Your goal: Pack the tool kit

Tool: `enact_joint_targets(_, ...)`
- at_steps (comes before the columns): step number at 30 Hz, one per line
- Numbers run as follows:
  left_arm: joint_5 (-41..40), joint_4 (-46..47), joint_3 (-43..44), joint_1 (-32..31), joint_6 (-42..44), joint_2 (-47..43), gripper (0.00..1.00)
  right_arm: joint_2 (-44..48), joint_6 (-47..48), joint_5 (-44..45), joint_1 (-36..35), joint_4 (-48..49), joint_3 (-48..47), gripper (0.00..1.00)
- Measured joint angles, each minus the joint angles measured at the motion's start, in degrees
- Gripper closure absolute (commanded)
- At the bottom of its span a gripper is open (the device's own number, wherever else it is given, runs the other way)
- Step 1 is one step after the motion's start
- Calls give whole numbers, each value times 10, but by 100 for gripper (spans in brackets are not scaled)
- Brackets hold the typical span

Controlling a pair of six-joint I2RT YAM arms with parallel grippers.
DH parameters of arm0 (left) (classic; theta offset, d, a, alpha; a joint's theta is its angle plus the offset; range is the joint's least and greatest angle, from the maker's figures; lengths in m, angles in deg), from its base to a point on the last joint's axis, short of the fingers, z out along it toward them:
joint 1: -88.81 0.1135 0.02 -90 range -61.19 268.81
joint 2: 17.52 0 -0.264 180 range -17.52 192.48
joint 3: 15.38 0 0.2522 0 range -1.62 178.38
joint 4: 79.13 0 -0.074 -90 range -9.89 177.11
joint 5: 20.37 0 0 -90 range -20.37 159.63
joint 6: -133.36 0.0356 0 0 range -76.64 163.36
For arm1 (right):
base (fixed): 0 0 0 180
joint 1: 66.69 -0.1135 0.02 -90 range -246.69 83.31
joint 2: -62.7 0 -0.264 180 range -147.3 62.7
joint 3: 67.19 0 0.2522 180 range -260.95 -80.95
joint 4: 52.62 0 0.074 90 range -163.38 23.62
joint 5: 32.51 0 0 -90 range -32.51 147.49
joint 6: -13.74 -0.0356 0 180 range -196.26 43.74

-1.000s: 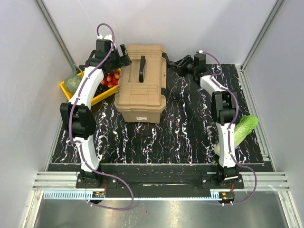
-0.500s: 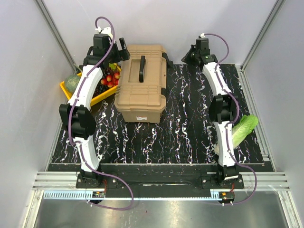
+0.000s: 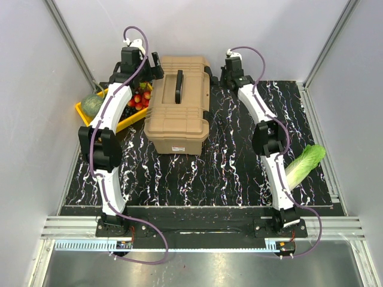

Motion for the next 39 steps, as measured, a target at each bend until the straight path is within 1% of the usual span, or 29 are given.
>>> enact_joint_targets(7, -2, 1, -24, 2, 2, 7, 1, -11, 56, 43, -31, 60, 4, 100)
enact_joint_targets(14, 7, 3, -33, 5, 12, 8, 1, -23, 146, 44, -32, 141, 38, 100)
enact_joint_targets(18, 26, 5, -34, 6, 18, 9, 1, -23, 196, 44, -31, 187, 66, 100)
enact_joint_targets(24, 75, 5, -34, 6, 23, 13, 2, -25, 240, 31, -30, 212, 70, 100)
enact_joint_targets(26, 96, 5, -34, 7, 23, 16, 3, -25, 247, 18, -29, 225, 76, 100)
enact_joint_targets(30, 134, 11, -35, 7, 23, 22, 4, -25, 244, -33, -22, 283, 109, 100)
enact_joint_targets(34, 155, 19, -39, 7, 23, 22, 5, -25, 231, -73, -14, 322, 129, 100)
enact_joint_targets(39, 175, 28, -43, 9, 23, 22, 5, -25, 218, -103, -10, 356, 146, 100)
